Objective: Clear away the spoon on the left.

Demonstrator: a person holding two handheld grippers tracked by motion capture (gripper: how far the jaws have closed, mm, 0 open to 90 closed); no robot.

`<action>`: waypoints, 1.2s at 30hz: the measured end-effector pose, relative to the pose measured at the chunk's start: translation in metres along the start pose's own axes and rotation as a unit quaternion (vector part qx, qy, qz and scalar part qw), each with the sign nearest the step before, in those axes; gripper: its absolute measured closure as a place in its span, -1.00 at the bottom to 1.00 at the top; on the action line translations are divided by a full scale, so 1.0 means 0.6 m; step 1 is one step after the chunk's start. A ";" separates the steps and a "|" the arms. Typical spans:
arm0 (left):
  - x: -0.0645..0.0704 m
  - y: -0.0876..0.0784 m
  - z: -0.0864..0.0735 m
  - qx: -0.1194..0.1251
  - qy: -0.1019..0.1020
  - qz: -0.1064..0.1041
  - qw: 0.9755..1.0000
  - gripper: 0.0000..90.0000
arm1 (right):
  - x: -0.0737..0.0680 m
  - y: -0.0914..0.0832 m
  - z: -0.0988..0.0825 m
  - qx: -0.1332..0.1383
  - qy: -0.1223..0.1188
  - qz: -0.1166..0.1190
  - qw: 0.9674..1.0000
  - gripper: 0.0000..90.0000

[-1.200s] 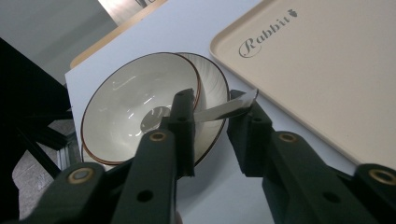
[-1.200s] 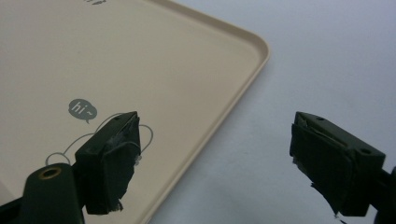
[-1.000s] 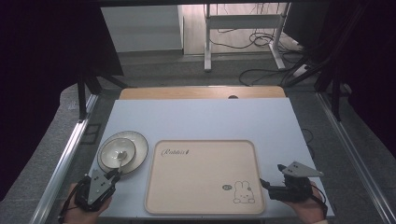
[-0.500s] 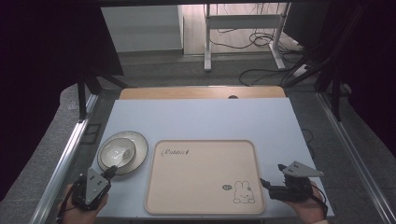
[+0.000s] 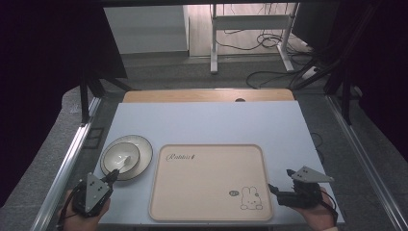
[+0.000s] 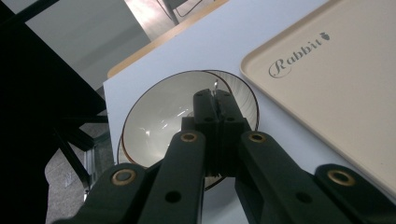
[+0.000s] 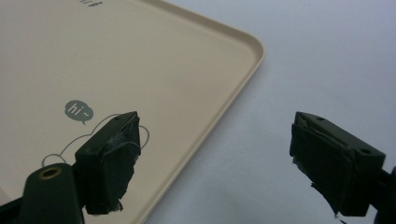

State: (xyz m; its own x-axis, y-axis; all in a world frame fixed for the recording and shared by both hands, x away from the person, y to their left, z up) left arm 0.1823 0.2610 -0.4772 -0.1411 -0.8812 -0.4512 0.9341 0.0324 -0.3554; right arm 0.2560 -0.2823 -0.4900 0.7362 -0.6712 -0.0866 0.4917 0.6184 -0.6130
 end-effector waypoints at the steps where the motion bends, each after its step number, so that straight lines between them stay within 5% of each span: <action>1: -0.001 -0.001 0.001 0.002 0.001 0.002 1.000 1.00 | 0.000 0.000 0.000 0.000 0.000 0.000 1.000 -0.63; 9: -0.005 -0.010 0.012 0.019 -0.017 0.010 1.000 1.00 | 0.001 0.001 0.000 0.000 0.000 0.001 1.000 -0.63; 15: -0.003 -0.019 0.028 0.032 -0.003 0.015 0.999 1.00 | 0.000 0.001 0.000 0.000 0.000 0.000 1.000 -0.63; 36: -0.018 -0.036 0.044 0.051 -0.024 0.013 0.998 1.00 | 0.002 0.001 0.000 -0.001 0.001 -0.002 1.000 -0.63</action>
Point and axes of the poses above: each handheld gripper's, and its own axes: y roughly forward along the jaws, z roughly out of its top, x roughly to its right, the point moved 2 cm from there along y, roughly forward along the jaws, and after that the axes turned 13 degrees about z, right-handed, at the moved point
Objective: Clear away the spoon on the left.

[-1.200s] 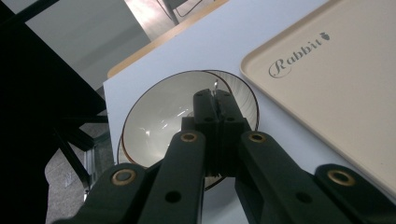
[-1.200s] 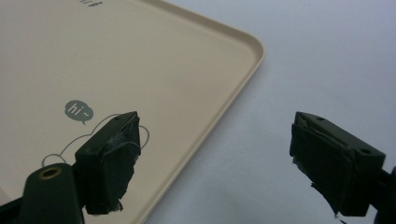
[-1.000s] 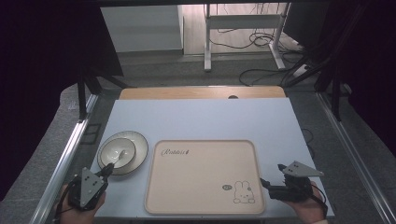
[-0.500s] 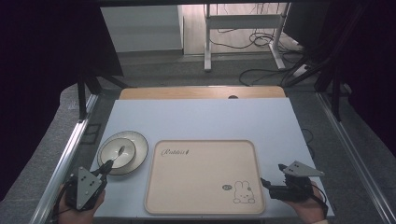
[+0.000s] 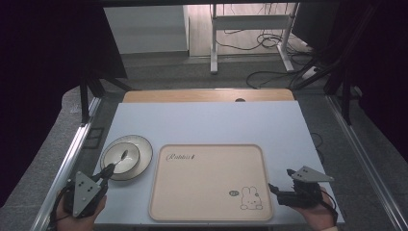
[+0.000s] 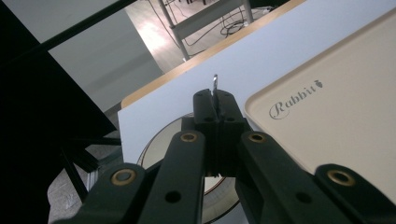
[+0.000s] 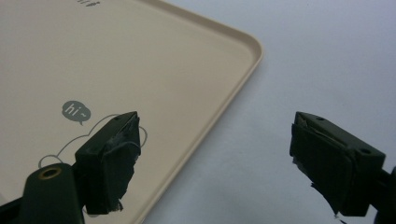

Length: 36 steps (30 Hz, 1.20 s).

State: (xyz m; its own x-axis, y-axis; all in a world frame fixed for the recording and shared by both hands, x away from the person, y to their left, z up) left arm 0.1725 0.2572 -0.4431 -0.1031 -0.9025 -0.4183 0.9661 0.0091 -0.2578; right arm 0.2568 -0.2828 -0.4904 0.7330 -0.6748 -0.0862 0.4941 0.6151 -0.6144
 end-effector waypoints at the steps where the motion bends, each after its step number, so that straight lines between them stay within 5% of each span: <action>1: 0.000 0.000 0.001 0.001 -0.001 0.000 1.000 1.00 | 0.000 0.000 0.000 0.000 0.000 -0.001 1.000 -0.63; 19: -0.002 -0.015 0.021 0.029 -0.023 -0.014 0.999 1.00 | -0.001 -0.001 0.001 0.003 -0.003 -0.004 1.000 -0.62; 36: 0.008 -0.014 0.039 0.046 -0.023 -0.030 0.998 1.00 | -0.002 -0.001 0.002 0.006 -0.006 -0.006 1.000 -0.62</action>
Point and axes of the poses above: each handheld gripper's, and its own axes: y roughly forward along the jaws, z roughly out of its top, x roughly to its right, the point moved 2 cm from there along y, roughly forward along the jaws, and after that the axes turned 13 degrees about z, right-handed, at the moved point
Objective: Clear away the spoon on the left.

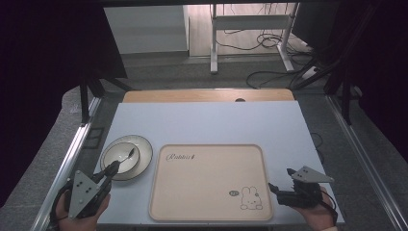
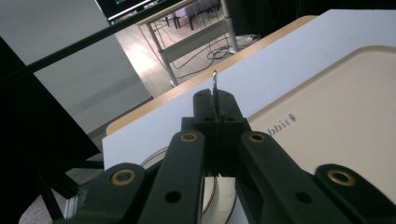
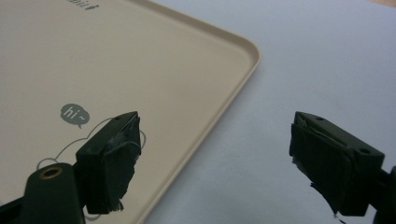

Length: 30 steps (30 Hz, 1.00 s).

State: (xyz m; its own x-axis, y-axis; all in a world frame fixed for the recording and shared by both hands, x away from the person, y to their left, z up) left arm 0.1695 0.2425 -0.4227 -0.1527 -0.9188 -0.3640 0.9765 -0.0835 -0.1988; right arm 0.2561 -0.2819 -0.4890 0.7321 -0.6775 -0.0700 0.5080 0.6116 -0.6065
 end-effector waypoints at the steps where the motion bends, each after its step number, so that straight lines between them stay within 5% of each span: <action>1: 0.001 0.001 0.001 0.001 -0.001 0.000 1.000 1.00 | 0.000 0.000 0.000 0.000 -0.001 0.000 1.000 -0.62; 30: 0.033 0.040 0.045 0.020 0.014 -0.029 0.999 1.00 | -0.002 0.002 0.001 0.001 -0.001 0.001 1.000 -0.62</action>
Point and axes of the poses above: each handheld gripper's, and its own axes: y roughly forward along the jaws, z roughly out of its top, x roughly to its right, the point moved 2 cm from there along y, roughly forward along the jaws, and after that the axes turned 13 degrees about z, right-handed, at the moved point
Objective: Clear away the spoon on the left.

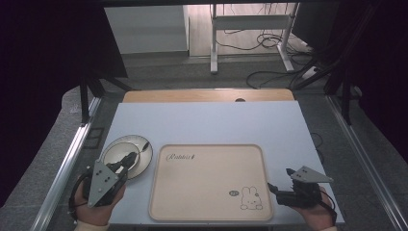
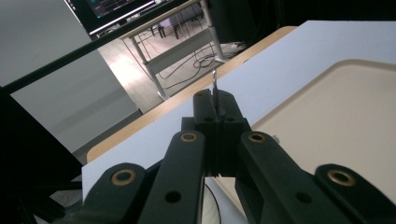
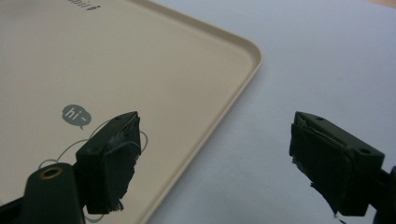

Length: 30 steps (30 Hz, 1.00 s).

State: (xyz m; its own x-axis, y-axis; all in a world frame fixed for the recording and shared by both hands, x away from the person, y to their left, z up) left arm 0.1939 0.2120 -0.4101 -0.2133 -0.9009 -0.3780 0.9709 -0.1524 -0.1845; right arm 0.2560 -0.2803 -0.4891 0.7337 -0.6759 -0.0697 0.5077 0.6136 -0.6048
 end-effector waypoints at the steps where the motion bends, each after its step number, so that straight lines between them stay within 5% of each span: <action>1: 0.001 0.002 0.001 0.000 0.000 -0.001 1.000 1.00 | 0.000 0.000 0.000 0.000 0.000 0.000 1.000 -0.62; 23: 0.047 0.063 0.042 0.006 0.020 -0.043 0.999 1.00 | 0.000 -0.002 -0.001 0.001 0.000 -0.003 1.000 -0.62; 30: 0.067 0.077 0.025 -0.011 0.030 -0.058 0.998 1.00 | 0.000 -0.002 -0.002 0.000 -0.001 -0.003 1.000 -0.62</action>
State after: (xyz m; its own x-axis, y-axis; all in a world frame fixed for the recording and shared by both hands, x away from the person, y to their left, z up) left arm 0.2316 0.1629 -0.4199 -0.3307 -0.8515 -0.4070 0.9370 -0.2446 -0.2495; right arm 0.2551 -0.2817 -0.4893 0.7310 -0.6793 -0.0643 0.5122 0.6086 -0.6060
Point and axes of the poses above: each handheld gripper's, and its own axes: y roughly forward along the jaws, z roughly out of its top, x roughly to its right, the point moved 2 cm from there along y, roughly forward along the jaws, and after that the axes turned 13 degrees about z, right-handed, at the moved point
